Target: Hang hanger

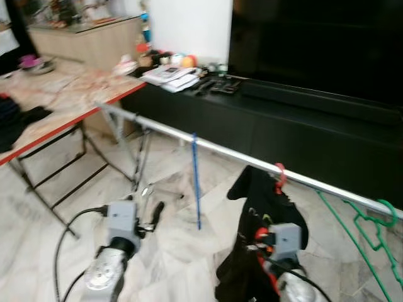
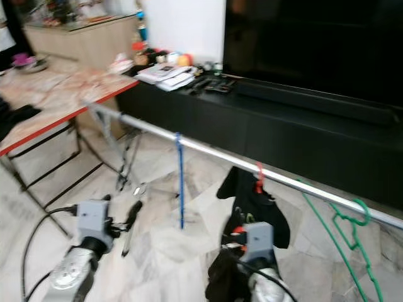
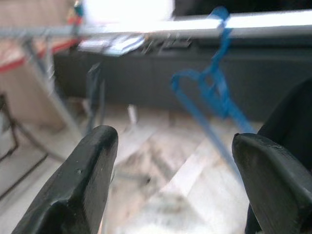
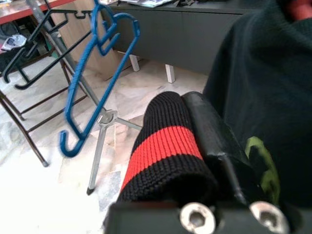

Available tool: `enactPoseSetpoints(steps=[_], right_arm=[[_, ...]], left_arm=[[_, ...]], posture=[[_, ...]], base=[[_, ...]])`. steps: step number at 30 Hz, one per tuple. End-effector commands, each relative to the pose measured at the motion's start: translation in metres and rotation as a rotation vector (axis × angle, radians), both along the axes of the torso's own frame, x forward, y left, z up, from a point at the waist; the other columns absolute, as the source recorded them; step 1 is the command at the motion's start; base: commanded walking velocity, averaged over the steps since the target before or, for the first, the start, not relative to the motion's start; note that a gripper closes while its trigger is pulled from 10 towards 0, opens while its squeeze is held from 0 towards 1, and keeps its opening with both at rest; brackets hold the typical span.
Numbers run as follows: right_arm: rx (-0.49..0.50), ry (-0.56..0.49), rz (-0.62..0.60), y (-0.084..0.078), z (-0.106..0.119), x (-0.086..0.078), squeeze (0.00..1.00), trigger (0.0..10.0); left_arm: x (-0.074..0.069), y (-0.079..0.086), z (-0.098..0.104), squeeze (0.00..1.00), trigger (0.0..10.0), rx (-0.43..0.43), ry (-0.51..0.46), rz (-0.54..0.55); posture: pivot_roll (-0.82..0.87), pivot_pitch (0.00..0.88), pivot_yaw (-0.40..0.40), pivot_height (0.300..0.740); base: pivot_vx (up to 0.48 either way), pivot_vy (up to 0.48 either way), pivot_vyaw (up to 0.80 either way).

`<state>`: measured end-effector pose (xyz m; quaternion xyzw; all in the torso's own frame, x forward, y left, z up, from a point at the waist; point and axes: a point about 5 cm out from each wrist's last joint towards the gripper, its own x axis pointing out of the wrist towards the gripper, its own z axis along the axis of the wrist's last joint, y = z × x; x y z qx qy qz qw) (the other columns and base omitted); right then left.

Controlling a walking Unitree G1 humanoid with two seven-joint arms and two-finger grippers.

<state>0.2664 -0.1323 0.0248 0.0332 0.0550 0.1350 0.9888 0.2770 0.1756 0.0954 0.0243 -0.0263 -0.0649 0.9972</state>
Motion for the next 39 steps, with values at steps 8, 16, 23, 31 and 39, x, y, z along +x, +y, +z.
enactPoseSetpoints(steps=[8, 16, 23, 31, 39], right_arm=[[-0.029, -0.003, -0.015, -0.010, -0.001, -0.001, 0.00, 10.0], [-0.033, 0.002, -0.008, -0.009, -0.002, -0.001, 0.00, 10.0], [-0.033, 0.004, -0.008, -0.009, -0.001, 0.001, 0.00, 10.0], [-0.037, -0.002, -0.008, -0.009, 0.001, 0.005, 0.00, 10.0], [-0.043, -0.003, -0.007, -0.010, 0.002, 0.008, 0.00, 10.0]], left_arm=[[0.001, -0.008, 0.003, 0.00, 10.0, -0.018, -0.010, -0.025], [0.005, -0.019, 0.005, 0.00, 10.0, -0.032, 0.026, -0.120], [0.018, -0.031, 0.012, 0.00, 10.0, -0.110, 0.102, -0.245], [0.053, -0.036, 0.002, 0.34, 10.0, -0.123, 0.270, -0.226], [0.082, -0.054, 0.013, 1.00, 10.0, -0.128, 0.345, -0.259]], posture=[[0.08, 0.016, 0.044, 0.740], [0.08, 0.023, 0.039, 0.740], [0.08, 0.024, 0.034, 0.740], [0.08, 0.026, 0.030, 0.740], [0.08, 0.030, 0.025, 0.740]], base=[[0.341, 0.000, 0.00], [0.000, 0.000, 0.00], [0.000, 0.000, 0.00], [0.000, 0.000, 0.00], [0.000, 0.000, 0.00]])
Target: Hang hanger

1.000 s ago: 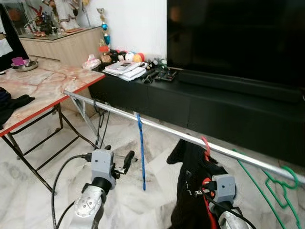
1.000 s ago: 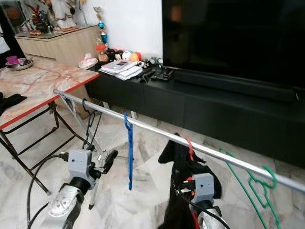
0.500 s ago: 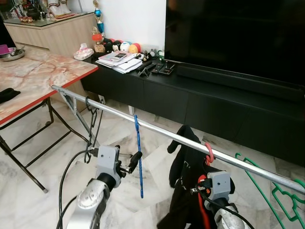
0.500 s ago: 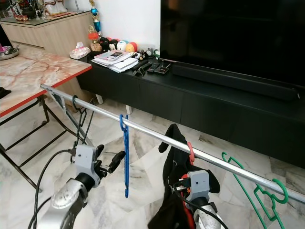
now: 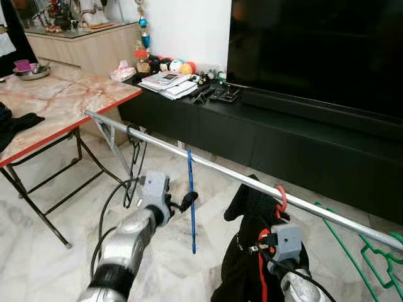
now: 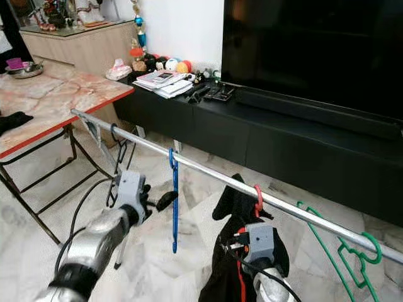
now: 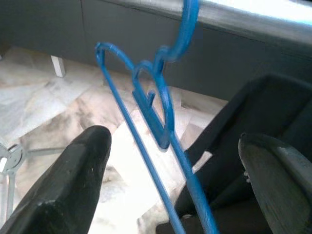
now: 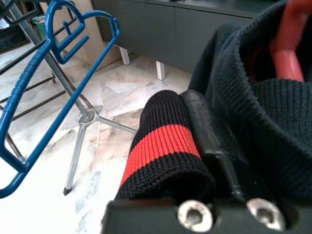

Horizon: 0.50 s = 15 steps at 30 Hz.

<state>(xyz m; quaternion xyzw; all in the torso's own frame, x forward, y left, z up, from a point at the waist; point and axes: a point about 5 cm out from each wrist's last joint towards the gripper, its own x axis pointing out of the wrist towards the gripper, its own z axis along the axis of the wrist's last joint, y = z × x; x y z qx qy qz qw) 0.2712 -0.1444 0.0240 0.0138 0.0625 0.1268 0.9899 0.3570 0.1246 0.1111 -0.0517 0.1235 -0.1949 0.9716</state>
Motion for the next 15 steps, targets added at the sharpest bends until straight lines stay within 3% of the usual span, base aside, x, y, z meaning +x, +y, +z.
enactPoseSetpoints(steps=[1, 7, 8, 9, 10, 15], right_arm=[[-0.003, -0.013, 0.008, 0.002, 0.003, 0.004, 0.00, 10.0], [-0.006, -0.018, 0.012, 0.003, 0.004, 0.004, 0.00, 10.0], [-0.007, -0.018, 0.012, 0.003, 0.004, 0.004, 0.00, 10.0], [-0.008, -0.017, 0.013, 0.003, 0.004, 0.004, 0.00, 10.0], [-0.007, -0.017, 0.013, 0.003, 0.004, 0.004, 0.00, 10.0], [-0.008, -0.017, 0.012, 0.002, 0.003, 0.003, 0.00, 10.0]], left_arm=[[0.005, -0.005, -0.003, 1.00, 10.0, 0.012, 0.036, -0.001], [0.013, -0.014, -0.004, 1.00, 10.0, 0.031, 0.082, -0.012], [0.014, -0.015, -0.005, 0.69, 10.0, 0.045, 0.093, -0.014], [0.014, -0.015, -0.005, 0.69, 10.0, 0.056, 0.101, -0.015], [0.015, -0.014, -0.006, 0.00, 10.0, 0.083, 0.107, 0.001], [0.022, -0.015, -0.002, 0.00, 10.0, 0.126, 0.101, 0.048]], posture=[[0.07, 0.034, 0.025, 0.740], [0.07, 0.039, 0.025, 0.740], [0.07, 0.040, 0.025, 0.740], [0.07, 0.041, 0.025, 0.740], [0.07, 0.041, 0.026, 0.740], [0.06, 0.040, 0.029, 0.740]], base=[[0.000, 0.000, 0.00], [0.000, 0.000, 0.00], [0.000, 0.000, 0.00], [0.000, 0.000, 0.00], [0.000, 0.000, 0.00], [0.000, 0.000, 0.00]])
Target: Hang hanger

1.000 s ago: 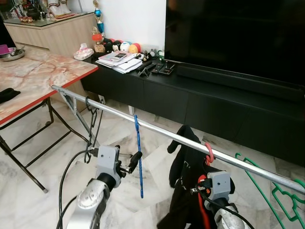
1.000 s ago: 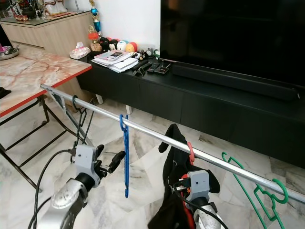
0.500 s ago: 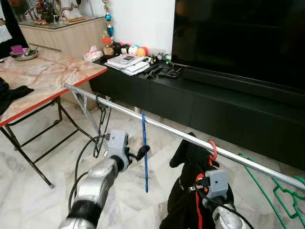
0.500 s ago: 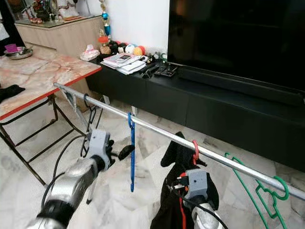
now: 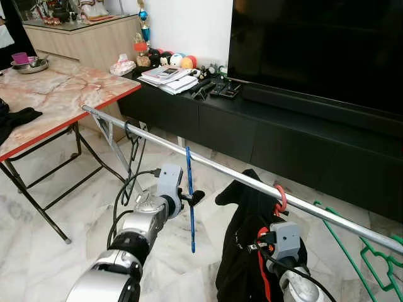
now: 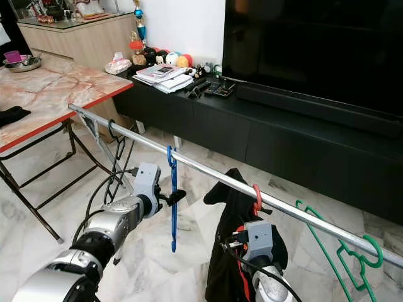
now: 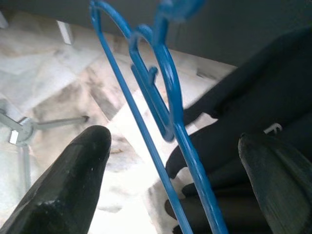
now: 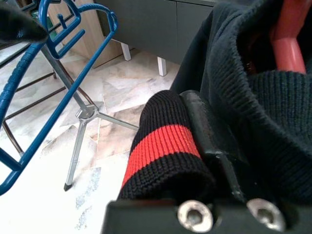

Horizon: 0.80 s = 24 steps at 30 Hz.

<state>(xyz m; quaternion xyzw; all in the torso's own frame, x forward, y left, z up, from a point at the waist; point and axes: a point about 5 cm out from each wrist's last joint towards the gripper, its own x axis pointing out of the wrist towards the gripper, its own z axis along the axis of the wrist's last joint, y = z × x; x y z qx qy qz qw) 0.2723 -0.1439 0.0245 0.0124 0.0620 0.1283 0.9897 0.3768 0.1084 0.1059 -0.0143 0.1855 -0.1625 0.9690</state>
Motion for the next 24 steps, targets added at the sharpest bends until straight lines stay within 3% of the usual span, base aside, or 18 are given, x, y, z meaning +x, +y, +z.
enactPoseSetpoints(steps=[1, 9, 18, 19, 20, 21, 24], right_arm=[[-0.005, -0.015, 0.009, 0.003, 0.002, 0.002, 0.00, 10.0], [-0.013, -0.024, 0.010, 0.002, 0.003, 0.001, 0.00, 10.0], [-0.017, -0.023, 0.004, 0.000, 0.002, -0.002, 0.00, 10.0], [-0.018, -0.022, 0.005, 0.000, 0.001, -0.003, 0.00, 10.0], [-0.018, -0.021, 0.007, 0.001, 0.001, -0.003, 0.00, 10.0], [-0.018, -0.021, 0.008, 0.001, 0.001, -0.004, 0.00, 10.0], [-0.019, -0.021, 0.010, 0.002, 0.001, -0.004, 0.00, 10.0]], left_arm=[[0.003, -0.001, 0.003, 0.00, 10.0, 0.036, -0.028, 0.014], [-0.001, -0.008, -0.009, 0.00, 10.0, 0.024, -0.001, 0.087], [-0.005, -0.003, -0.019, 0.00, 10.0, 0.016, 0.051, 0.172], [-0.005, -0.003, -0.020, 0.00, 8.5, 0.014, 0.058, 0.180], [-0.006, -0.003, -0.021, 0.00, 0.7, 0.012, 0.061, 0.184], [-0.006, -0.002, -0.022, 0.00, 0.0, 0.005, 0.066, 0.189], [-0.007, -0.002, -0.023, 0.00, 0.0, -0.002, 0.071, 0.195]], posture=[[0.05, 0.038, 0.032, 0.740], [0.02, 0.037, 0.040, 0.740], [0.01, 0.036, 0.042, 0.740], [0.01, 0.036, 0.042, 0.740], [0.00, 0.035, 0.043, 0.740], [0.00, 0.035, 0.043, 0.740], [0.00, 0.036, 0.045, 0.740]], base=[[0.000, 0.000, 0.00], [0.000, 0.000, 0.00], [0.000, 0.000, 0.00], [0.000, 0.000, 0.00], [0.000, 0.000, 0.00], [0.000, 0.000, 0.00], [0.000, 0.000, 0.00]])
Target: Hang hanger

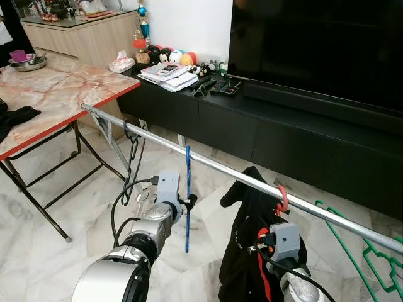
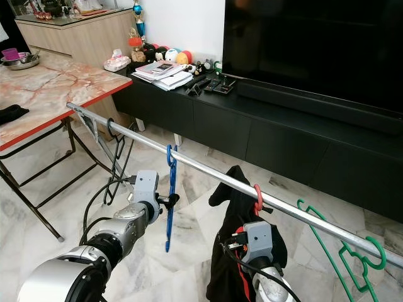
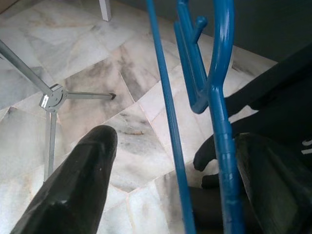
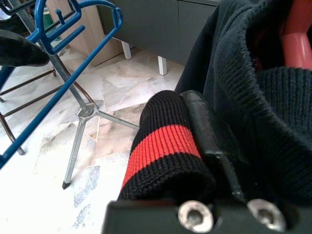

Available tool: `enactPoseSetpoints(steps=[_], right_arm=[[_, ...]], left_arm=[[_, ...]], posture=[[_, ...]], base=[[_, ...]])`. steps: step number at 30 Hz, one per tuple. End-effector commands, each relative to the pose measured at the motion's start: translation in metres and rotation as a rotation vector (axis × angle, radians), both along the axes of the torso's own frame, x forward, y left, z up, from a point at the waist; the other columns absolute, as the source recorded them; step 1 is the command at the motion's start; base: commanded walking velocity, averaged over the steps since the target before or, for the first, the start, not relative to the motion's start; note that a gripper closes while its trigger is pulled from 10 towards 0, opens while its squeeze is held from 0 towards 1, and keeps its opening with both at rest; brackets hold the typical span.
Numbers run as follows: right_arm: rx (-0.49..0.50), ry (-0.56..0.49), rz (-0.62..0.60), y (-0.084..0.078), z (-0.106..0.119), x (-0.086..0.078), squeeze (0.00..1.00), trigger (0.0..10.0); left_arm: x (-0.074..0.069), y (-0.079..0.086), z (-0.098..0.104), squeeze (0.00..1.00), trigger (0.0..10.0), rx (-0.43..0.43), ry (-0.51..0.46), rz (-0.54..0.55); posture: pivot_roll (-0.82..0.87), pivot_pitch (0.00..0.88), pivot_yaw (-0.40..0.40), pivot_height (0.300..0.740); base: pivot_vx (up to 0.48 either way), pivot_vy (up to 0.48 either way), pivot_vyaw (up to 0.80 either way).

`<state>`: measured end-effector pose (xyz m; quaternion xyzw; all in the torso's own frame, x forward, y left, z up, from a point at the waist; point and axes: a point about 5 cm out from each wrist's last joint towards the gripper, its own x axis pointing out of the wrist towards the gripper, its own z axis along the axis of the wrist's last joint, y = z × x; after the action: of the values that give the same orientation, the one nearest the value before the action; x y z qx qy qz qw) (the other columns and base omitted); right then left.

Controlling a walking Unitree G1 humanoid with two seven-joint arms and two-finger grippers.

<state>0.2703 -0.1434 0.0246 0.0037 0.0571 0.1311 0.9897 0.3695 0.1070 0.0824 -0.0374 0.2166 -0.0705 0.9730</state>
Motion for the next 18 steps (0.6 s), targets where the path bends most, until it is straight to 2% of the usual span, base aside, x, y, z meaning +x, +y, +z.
enactPoseSetpoints(steps=[1, 9, 18], right_arm=[[-0.003, -0.009, 0.004, 0.0017, 0.0005, -0.0015, 0.00, 10.0], [-0.003, -0.007, 0.005, 0.0022, -0.0001, -0.0020, 0.00, 10.0], [-0.004, -0.004, 0.002, 0.0019, -0.0008, -0.0024, 0.00, 10.0]], left_arm=[[0.0004, 0.0001, 0.0003, 0.00, 0.0, -0.004, 0.003, 0.012], [0.0003, 0.0039, -0.0004, 0.00, 0.0, -0.016, 0.003, 0.020], [-0.0050, 0.0042, -0.0078, 0.00, 0.0, -0.044, 0.011, -0.055]], posture=[[0.00, 0.037, 0.044, 0.740], [0.00, 0.044, 0.044, 0.740], [0.01, 0.047, 0.043, 0.740]], base=[[0.000, 0.000, 0.00], [0.000, 0.000, 0.00], [0.000, 0.000, 0.00]])
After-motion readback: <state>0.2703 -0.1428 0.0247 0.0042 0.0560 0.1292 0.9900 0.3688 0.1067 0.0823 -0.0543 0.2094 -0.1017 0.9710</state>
